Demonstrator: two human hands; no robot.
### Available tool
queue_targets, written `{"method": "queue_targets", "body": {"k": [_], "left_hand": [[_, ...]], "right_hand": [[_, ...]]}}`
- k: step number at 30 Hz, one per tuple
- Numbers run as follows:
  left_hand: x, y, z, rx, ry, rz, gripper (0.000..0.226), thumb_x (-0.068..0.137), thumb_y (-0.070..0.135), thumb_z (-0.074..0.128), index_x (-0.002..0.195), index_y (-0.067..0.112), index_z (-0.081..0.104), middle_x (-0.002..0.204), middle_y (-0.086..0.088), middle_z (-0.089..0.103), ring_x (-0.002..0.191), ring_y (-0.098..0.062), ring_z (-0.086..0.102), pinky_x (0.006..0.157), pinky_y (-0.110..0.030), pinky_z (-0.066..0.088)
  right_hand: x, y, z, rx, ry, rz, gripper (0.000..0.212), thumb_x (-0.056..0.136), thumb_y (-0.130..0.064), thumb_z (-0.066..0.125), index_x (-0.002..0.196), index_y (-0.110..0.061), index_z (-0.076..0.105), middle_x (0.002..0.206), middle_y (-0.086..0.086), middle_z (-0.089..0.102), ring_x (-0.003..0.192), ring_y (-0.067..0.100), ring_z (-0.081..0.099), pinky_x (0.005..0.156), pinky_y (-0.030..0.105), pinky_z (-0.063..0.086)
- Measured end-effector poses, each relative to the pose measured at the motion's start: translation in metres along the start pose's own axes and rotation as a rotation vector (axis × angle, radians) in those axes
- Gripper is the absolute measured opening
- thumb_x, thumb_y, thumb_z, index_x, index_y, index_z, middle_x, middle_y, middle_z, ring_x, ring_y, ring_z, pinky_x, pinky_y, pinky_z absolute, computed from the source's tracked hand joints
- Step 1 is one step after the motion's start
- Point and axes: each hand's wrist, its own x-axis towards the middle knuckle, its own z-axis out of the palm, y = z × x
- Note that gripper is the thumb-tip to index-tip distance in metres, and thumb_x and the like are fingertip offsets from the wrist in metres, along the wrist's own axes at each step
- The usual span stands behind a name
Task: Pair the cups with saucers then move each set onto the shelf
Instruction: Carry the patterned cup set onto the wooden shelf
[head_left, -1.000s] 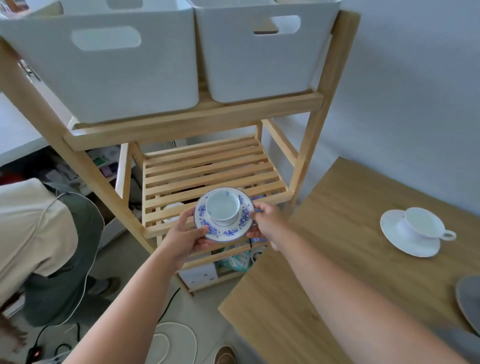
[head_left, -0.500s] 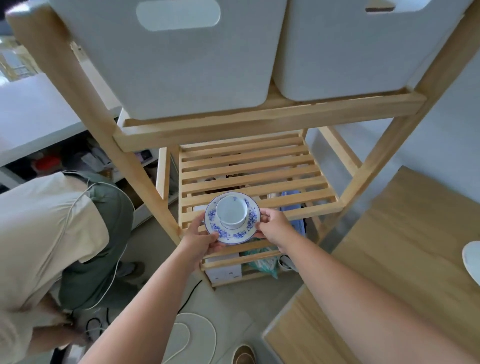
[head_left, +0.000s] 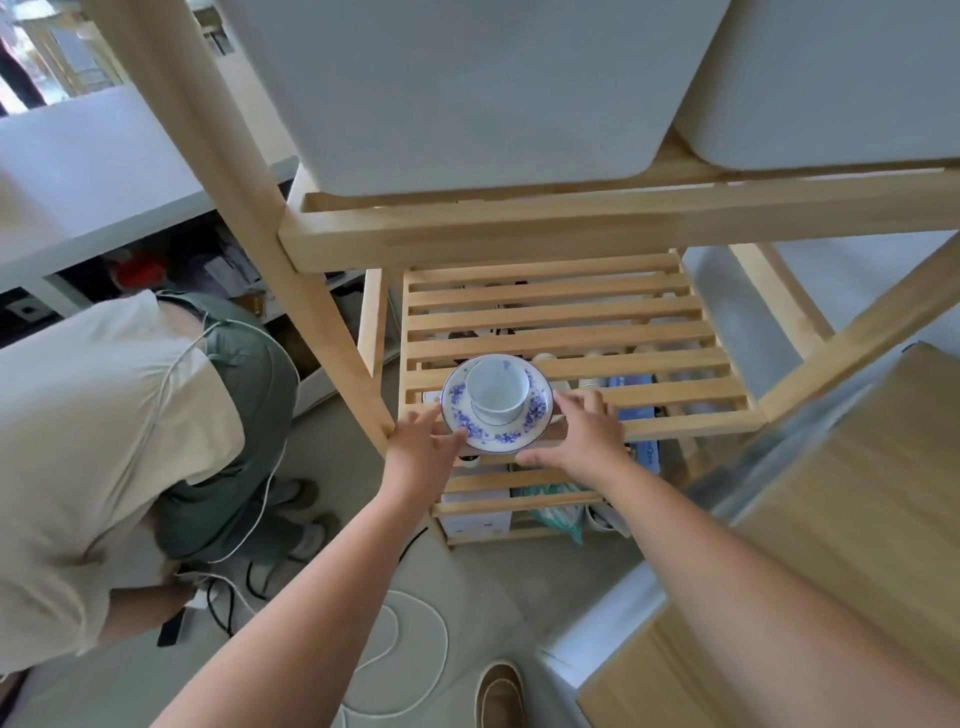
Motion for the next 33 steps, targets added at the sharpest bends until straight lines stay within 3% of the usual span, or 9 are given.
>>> {"method": "queue_targets", "body": {"k": [2, 5, 9, 15, 20, 25, 33], "left_hand": [[-0.005, -0.005, 0.008, 0.142, 0.006, 0.068, 0.056, 0.092, 0.048, 0.058, 0.142, 0.024, 0.046, 0.127, -0.005, 0.049, 0.11, -0.023, 0.056, 0.097, -0.04, 0.05], [-0.012, -0.007, 0.021, 0.355, 0.022, 0.076, 0.073, 0.096, 0.055, 0.046, 0.155, 0.02, 0.022, 0.153, -0.007, 0.032, 0.136, -0.031, 0.03, 0.112, -0.043, 0.028], [0.004, -0.007, 0.028, 0.365, 0.036, 0.099, 0.075, 0.099, 0.056, 0.035, 0.157, 0.014, 0.012, 0.164, -0.005, 0.019, 0.149, -0.027, 0.009, 0.119, -0.039, 0.009], [0.036, 0.0, 0.033, 0.483, 0.096, 0.138, 0.077, 0.097, 0.06, 0.019, 0.157, 0.013, 0.008, 0.165, -0.004, 0.014, 0.152, -0.031, 0.001, 0.122, -0.04, 0.001], [0.062, 0.01, 0.035, 0.405, 0.047, 0.097, 0.07, 0.103, 0.047, 0.029, 0.158, 0.014, 0.0, 0.166, -0.001, 0.01, 0.152, -0.027, -0.009, 0.123, -0.046, 0.001], [0.08, 0.02, 0.037, 0.398, 0.08, 0.057, 0.068, 0.103, 0.047, 0.026, 0.158, 0.015, -0.001, 0.167, -0.001, 0.005, 0.152, -0.027, -0.013, 0.123, -0.047, -0.003], [0.111, 0.028, 0.04, 0.418, 0.106, 0.043, 0.065, 0.104, 0.046, 0.022, 0.158, 0.016, 0.0, 0.167, -0.002, -0.005, 0.152, -0.025, -0.014, 0.121, -0.047, -0.006]], "right_hand": [[0.002, 0.002, 0.008, -0.142, 0.051, -0.03, 0.11, 0.06, -0.071, 0.072, 0.15, -0.031, 0.023, 0.156, -0.002, 0.015, 0.142, 0.026, 0.013, 0.115, 0.046, 0.017], [0.008, 0.002, 0.016, -0.16, 0.066, -0.045, 0.111, 0.065, -0.074, 0.065, 0.152, -0.027, 0.016, 0.163, -0.003, 0.004, 0.147, 0.027, 0.001, 0.119, 0.047, 0.005], [0.022, -0.002, 0.018, -0.178, 0.075, -0.038, 0.108, 0.071, -0.078, 0.056, 0.154, -0.024, 0.012, 0.164, -0.002, 0.003, 0.15, 0.023, -0.004, 0.12, 0.047, -0.002], [0.056, -0.012, 0.012, -0.186, 0.111, -0.041, 0.103, 0.075, -0.075, 0.053, 0.154, -0.021, 0.012, 0.164, -0.003, 0.003, 0.151, 0.021, -0.002, 0.12, 0.047, -0.004], [0.082, -0.02, 0.012, -0.175, 0.134, -0.051, 0.097, 0.08, -0.073, 0.048, 0.154, -0.02, 0.013, 0.164, -0.002, 0.005, 0.151, 0.022, 0.001, 0.121, 0.048, 0.0], [0.1, -0.026, 0.014, -0.127, 0.162, -0.062, 0.092, 0.084, -0.068, 0.048, 0.154, -0.019, 0.014, 0.164, -0.003, 0.01, 0.15, 0.02, 0.005, 0.12, 0.047, 0.0], [0.113, -0.027, 0.023, -0.254, 0.191, -0.061, 0.074, 0.095, -0.06, 0.018, 0.154, -0.021, -0.003, 0.165, -0.001, -0.002, 0.151, 0.02, -0.006, 0.119, 0.049, -0.008]]}}
